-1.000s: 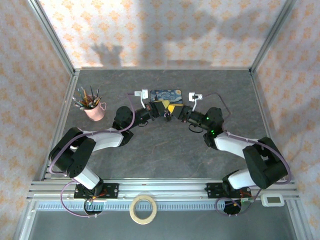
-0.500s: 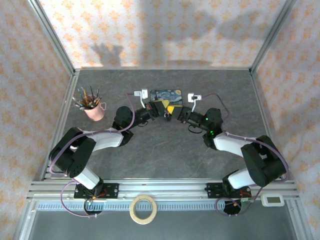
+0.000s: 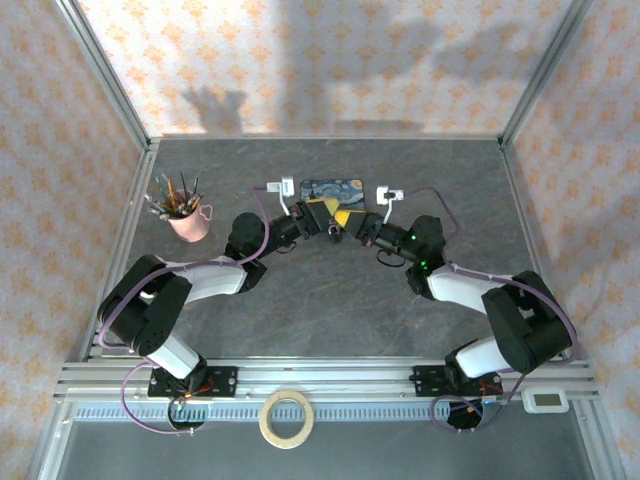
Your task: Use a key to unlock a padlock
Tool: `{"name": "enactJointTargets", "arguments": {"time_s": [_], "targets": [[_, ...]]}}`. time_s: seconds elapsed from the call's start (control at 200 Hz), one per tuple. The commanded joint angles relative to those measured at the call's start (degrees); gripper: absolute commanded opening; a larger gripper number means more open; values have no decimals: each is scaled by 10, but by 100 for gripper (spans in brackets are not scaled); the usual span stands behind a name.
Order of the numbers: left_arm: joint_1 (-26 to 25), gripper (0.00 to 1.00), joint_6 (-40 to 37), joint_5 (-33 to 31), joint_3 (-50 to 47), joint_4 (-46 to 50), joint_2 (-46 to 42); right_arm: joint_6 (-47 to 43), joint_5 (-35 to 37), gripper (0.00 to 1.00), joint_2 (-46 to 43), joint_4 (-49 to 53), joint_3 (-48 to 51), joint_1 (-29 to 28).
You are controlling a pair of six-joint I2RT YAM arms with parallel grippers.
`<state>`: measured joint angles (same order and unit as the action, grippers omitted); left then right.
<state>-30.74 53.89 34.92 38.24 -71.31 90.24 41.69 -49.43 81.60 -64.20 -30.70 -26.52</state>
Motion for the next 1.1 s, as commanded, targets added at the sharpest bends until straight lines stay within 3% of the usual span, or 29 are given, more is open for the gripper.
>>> {"name": "enactJointTargets", "arguments": {"time_s": [0.0,0.25,0.535,0.796,0.846,1.001,1.096], "targets": [[26,61,15,-56,-28,5,-18,-43,17,0,-29,45,8,13],[31,62,60,-12,-35,-70,29,-76,19,0,-64,116,7,19],[-4,63,93,-11,-17,-160,81,-18,15,0,-36,56,19,16],[-14,61,95,-10,-6,-162,95,5,16,0,-3,25,14,7],[-14,57,92,-9,-4,-158,95,9,14,0,1,20,12,6],[-18,24,83,-7,3,-142,94,11,13,0,12,17,6,2],[-19,12,79,-7,5,-135,93,12,12,0,15,13,4,1]]}}
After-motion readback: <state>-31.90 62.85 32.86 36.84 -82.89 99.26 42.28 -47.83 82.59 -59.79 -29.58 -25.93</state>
